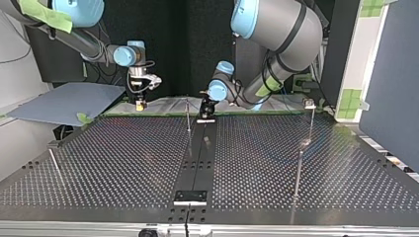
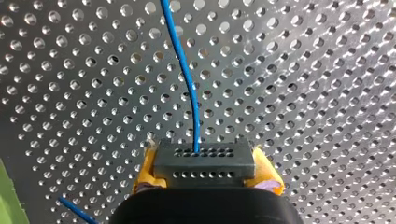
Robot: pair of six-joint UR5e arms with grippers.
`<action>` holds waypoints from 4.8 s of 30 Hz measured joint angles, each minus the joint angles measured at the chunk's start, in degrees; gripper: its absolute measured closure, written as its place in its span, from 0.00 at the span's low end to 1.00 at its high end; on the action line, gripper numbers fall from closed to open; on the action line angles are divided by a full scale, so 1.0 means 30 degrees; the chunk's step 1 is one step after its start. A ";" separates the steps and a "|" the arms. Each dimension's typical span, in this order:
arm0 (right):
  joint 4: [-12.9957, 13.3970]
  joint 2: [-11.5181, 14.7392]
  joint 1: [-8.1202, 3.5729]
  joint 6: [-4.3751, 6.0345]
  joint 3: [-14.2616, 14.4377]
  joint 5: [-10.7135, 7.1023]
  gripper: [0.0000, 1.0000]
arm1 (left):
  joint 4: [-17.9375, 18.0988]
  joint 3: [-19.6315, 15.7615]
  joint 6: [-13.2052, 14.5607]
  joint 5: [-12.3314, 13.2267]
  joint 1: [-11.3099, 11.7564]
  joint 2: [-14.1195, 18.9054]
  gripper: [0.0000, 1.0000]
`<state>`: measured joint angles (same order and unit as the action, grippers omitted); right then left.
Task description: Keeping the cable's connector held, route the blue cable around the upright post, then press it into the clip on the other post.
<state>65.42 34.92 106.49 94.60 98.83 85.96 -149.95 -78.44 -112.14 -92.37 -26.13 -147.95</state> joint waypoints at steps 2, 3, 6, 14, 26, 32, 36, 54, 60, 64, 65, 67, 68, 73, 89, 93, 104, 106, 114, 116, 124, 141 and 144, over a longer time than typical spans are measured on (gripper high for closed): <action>-0.0179 -0.0251 -0.0054 0.0003 -0.0247 -0.0006 1.00 | 0.0000 -0.0002 0.0000 0.0011 0.0037 0.0000 0.98; -0.0294 -0.0336 -0.0069 -0.0006 -0.0351 0.0000 1.00 | 0.0000 -0.0002 0.0000 0.0013 0.0059 0.0000 0.98; -0.0781 -0.0488 -0.0119 -0.0046 -0.0673 0.0042 1.00 | 0.0010 0.0001 0.0000 0.0002 0.0152 0.0001 0.98; -0.2002 -0.0548 -0.0363 0.0005 -0.1546 0.0093 1.00 | 0.0089 0.0011 0.0000 -0.0071 0.0565 0.0002 0.98; -0.2203 -0.0554 -0.0683 0.0731 -0.2529 0.0333 1.00 | 0.0203 0.0210 0.0071 -0.1369 0.1118 0.0003 0.98; -0.2177 -0.0565 -0.0936 0.1223 -0.2879 0.1124 1.00 | 0.0083 0.0222 0.0113 -0.2007 0.1238 0.0002 0.98; -0.2398 -0.0561 -0.0999 0.1286 -0.3033 0.1362 1.00 | 0.0022 0.0227 0.0167 -0.1954 0.1268 0.0003 0.98; -0.2794 -0.0574 -0.0891 0.1112 -0.3089 0.0912 1.00 | 0.0051 0.0227 0.2567 0.0191 0.0636 0.0070 0.00; -0.2845 -0.0577 -0.0888 0.1154 -0.3093 0.0826 1.00 | -0.1060 -0.0146 0.3704 0.0124 0.0150 0.0263 0.00; -0.2952 -0.0576 -0.0955 0.1173 -0.3092 0.0822 1.00 | -0.1741 -0.0876 0.4525 0.0341 0.0001 0.0894 0.00; -0.2966 -0.0576 -0.0965 0.1179 -0.3094 0.0822 1.00 | -0.1802 -0.1116 0.4770 0.0509 -0.0040 0.1122 0.00; -0.2984 -0.0576 -0.0961 0.1189 -0.3093 0.0821 1.00 | -0.1832 -0.1486 0.5150 0.0822 -0.0119 0.1487 0.00; -0.2989 -0.0577 -0.0955 0.1190 -0.3089 0.0820 1.00 | -0.1833 -0.1725 0.5387 0.1038 -0.0186 0.1718 0.00; -0.3090 -0.0577 -0.0962 0.1198 -0.3091 0.0819 1.00 | -0.1663 -0.2552 0.6220 0.1845 -0.0471 0.2265 0.00; -0.3158 -0.0582 -0.0867 0.1202 -0.3089 0.0821 1.00 | -0.0197 -0.4506 0.6208 0.2528 -0.1037 0.2433 0.00; -0.3164 -0.0581 -0.0860 0.1200 -0.3088 0.0820 1.00 | 0.0497 -0.4513 0.5552 0.1923 -0.1158 0.2441 0.00; -0.3135 -0.0578 -0.0826 0.1171 -0.3086 0.0773 1.00 | 0.2527 -0.4519 0.4824 0.1611 -0.1546 0.2434 0.00; -0.3138 -0.0577 -0.0812 0.1176 -0.3092 0.0716 1.00 | 0.2897 -0.4519 0.4815 0.1605 -0.1612 0.2434 0.00; -0.3143 -0.0578 -0.0787 0.1222 -0.3098 0.0652 1.00 | 0.4140 -0.4519 0.4682 0.1598 -0.1801 0.2435 0.00; -0.3143 -0.0578 -0.0787 0.1225 -0.3095 0.0649 1.00 | 0.4138 -0.4519 0.4668 0.1597 -0.1828 0.2434 0.00; -0.3143 -0.0588 -0.0782 0.1240 -0.3093 0.0645 1.00 | 0.3785 -0.4519 0.4639 0.1032 -0.1895 0.2434 0.00; -0.3147 -0.0598 -0.0852 0.1427 -0.3089 0.0508 1.00 | 0.4143 -0.5753 0.5094 -0.1313 -0.2155 0.3840 0.00; -0.3166 -0.0592 -0.0858 0.1441 -0.3084 0.0496 1.00 | 0.4405 -0.6285 0.4618 -0.1853 -0.2200 0.4375 0.00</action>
<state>55.93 33.14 103.92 98.92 89.57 87.45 -136.74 -97.30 -98.29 -97.93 -32.73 -134.83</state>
